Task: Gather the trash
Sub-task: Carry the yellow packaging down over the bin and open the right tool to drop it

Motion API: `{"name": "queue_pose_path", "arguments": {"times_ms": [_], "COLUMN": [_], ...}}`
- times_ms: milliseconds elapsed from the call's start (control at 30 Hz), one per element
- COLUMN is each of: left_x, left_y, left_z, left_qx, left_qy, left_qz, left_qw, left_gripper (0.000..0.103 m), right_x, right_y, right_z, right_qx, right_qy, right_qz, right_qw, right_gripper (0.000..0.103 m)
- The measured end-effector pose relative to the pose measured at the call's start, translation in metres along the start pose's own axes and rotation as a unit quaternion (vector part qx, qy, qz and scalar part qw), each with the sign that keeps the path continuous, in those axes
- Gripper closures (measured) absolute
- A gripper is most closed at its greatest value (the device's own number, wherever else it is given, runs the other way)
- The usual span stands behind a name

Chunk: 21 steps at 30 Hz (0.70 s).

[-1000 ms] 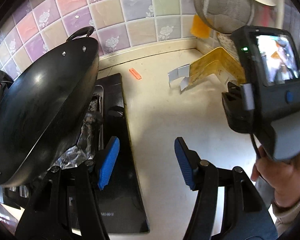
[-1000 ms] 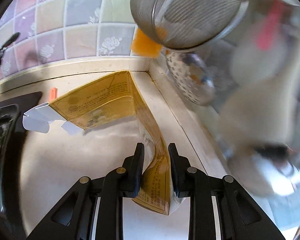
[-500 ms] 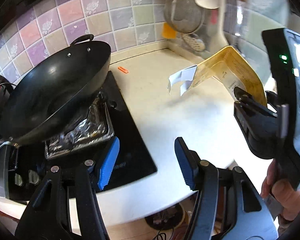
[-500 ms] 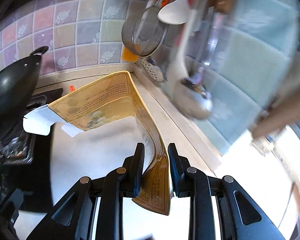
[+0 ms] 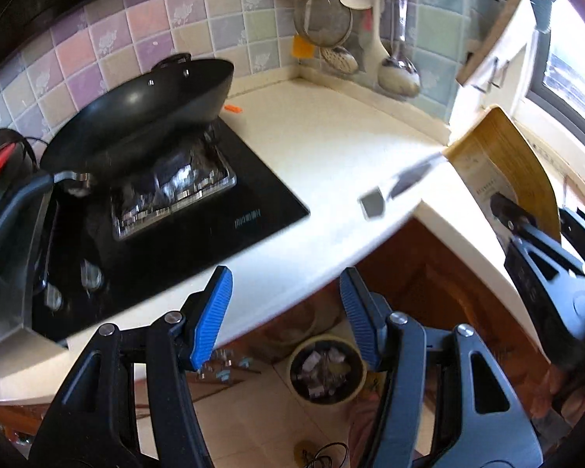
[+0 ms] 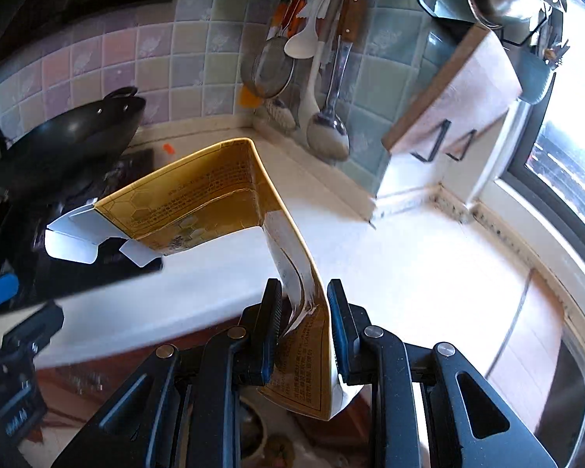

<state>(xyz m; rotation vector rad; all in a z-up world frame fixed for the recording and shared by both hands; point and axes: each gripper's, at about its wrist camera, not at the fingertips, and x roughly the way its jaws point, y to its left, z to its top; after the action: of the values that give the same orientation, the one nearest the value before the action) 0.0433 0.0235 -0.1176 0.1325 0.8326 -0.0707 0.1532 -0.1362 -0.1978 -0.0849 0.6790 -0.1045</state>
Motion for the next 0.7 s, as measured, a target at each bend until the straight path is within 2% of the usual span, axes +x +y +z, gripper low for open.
{"name": "queue_pose_path", "arguments": {"times_ms": [133, 233, 333, 433, 700], "left_x": [0.001, 0.01, 0.027, 0.05, 0.141], "left_y": [0.003, 0.002, -0.001, -0.004, -0.009], "left_z": [-0.033, -0.057, -0.08, -0.105, -0.185], "left_qx": [0.006, 0.008, 0.012, 0.011, -0.023], "left_qy": [0.018, 0.039, 0.061, 0.084, 0.161], "left_qz": [-0.02, -0.033, -0.041, -0.046, -0.052], "left_qw": [0.9996, 0.9987, 0.9973, 0.9954, 0.9853], "left_gripper": [0.047, 0.047, 0.047, 0.047, 0.047], "right_x": [-0.041, -0.049, -0.039, -0.023, 0.049], "right_y": [-0.005, -0.001, 0.005, 0.015, 0.032], "right_z": [-0.055, -0.097, -0.128, -0.155, -0.243], "right_qx": [0.006, 0.011, 0.01, -0.005, -0.005], "right_qy": [0.031, 0.067, 0.112, 0.139, 0.222], "right_qz": [0.004, 0.006, 0.017, 0.021, 0.033], "right_qw": [0.999, 0.998, 0.994, 0.99, 0.974], "right_gripper": [0.08, 0.08, 0.08, 0.08, 0.08]}}
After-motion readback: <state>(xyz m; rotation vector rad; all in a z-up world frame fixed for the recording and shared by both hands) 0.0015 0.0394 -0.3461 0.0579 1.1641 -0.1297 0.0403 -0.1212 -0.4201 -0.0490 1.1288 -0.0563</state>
